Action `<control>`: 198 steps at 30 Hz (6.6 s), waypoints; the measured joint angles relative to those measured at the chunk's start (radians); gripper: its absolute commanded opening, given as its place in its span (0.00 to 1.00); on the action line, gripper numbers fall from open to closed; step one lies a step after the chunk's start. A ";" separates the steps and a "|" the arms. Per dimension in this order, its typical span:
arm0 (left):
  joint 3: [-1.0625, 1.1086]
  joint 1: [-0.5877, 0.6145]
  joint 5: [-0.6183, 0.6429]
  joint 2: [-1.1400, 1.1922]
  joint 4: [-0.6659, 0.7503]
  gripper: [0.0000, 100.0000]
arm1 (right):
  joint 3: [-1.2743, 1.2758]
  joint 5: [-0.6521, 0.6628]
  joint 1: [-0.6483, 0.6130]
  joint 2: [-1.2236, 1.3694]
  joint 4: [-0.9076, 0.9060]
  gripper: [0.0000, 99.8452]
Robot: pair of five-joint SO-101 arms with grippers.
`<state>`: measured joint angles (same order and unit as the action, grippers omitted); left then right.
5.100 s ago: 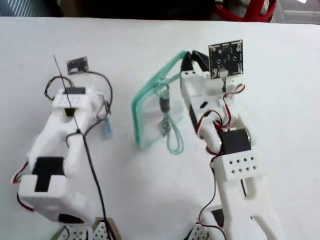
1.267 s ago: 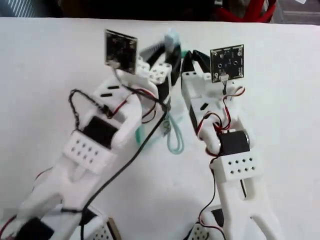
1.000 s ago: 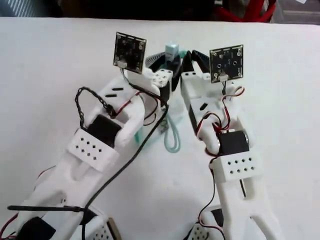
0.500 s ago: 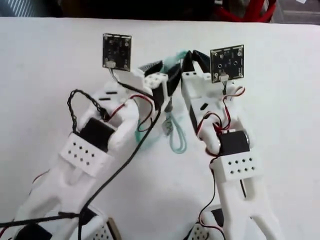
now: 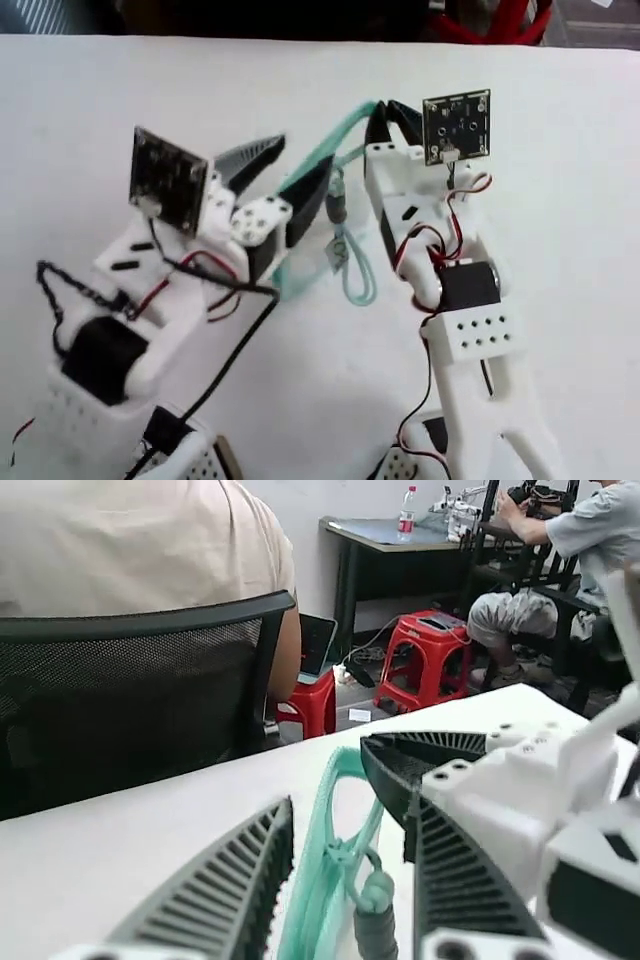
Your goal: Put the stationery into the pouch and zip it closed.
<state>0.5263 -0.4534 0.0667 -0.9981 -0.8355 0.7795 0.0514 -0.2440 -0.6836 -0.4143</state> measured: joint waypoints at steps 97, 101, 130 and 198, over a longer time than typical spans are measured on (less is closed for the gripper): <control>0.979 -0.028 -0.149 -0.325 0.701 0.02 | -0.694 0.112 -0.236 0.048 -1.060 0.39; 0.979 -0.028 -0.149 -0.325 0.701 0.02 | -0.611 0.186 -0.262 0.037 -1.060 0.39; 0.979 -0.018 -0.149 -0.327 0.701 0.03 | -0.250 0.209 -0.301 -0.124 -0.628 0.34; 0.993 -0.017 -0.152 -0.328 0.706 0.03 | -0.198 0.284 0.051 -0.235 -0.198 0.02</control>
<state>1.5190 -0.4703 -0.0852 -1.3265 -0.1297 0.5815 0.3353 -0.1933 -0.9183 -0.6122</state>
